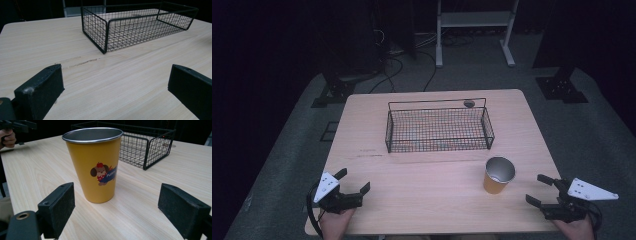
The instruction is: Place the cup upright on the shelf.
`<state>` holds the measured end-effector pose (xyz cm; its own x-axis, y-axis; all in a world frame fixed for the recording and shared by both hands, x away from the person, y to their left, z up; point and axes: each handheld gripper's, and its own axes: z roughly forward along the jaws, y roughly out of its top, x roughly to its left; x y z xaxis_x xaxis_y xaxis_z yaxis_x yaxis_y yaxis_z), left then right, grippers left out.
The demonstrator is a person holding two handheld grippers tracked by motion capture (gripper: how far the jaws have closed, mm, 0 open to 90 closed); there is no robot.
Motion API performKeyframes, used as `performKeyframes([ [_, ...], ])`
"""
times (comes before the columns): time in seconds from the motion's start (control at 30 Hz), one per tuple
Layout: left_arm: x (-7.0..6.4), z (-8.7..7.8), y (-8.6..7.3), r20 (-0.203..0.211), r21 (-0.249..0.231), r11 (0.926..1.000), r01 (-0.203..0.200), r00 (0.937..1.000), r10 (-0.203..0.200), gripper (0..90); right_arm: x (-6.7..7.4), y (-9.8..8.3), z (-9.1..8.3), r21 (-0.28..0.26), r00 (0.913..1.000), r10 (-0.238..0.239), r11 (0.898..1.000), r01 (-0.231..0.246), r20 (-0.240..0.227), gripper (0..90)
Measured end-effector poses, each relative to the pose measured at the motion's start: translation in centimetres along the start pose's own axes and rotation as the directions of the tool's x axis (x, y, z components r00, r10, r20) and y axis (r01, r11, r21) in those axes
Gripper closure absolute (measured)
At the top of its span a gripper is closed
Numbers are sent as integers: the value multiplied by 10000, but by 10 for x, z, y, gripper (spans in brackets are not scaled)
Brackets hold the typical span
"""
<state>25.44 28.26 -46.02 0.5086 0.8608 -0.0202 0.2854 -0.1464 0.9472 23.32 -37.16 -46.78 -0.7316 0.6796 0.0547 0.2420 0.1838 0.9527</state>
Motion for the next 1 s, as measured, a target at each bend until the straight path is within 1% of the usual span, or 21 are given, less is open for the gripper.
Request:
performKeyframes([
  [0.1,0,0,0,-56,26,10000,-39,10000,40,0,-1,1,2,-6,10000,24,10000,-24,-28,133],
  [0.2,0,0,-1,-27,-57,10000,45,10000,-45,0,-1,1,4,-29,10000,-11,10000,11,-57,133],
  [0.4,1,-3,-1,-37,-76,10000,48,10000,-48,0,2,4,8,-61,9999,-59,10000,58,-148,133],
  [0.63,2,-6,-1,-40,-196,9998,77,10000,-78,0,5,11,18,3,9991,-243,9997,243,-338,133],
  [0.73,1,-7,-1,-86,-265,9996,-33,10000,31,0,7,15,24,30,9986,-366,9993,368,-386,133],
  [0.87,-1,-8,0,-105,-233,9997,-100,9999,97,0,8,18,33,125,9985,-362,9992,368,-406,133],
  [1.0,-1,-9,0,-138,-242,9996,-154,9998,151,0,10,20,37,127,9987,-313,9994,319,-407,133],
])
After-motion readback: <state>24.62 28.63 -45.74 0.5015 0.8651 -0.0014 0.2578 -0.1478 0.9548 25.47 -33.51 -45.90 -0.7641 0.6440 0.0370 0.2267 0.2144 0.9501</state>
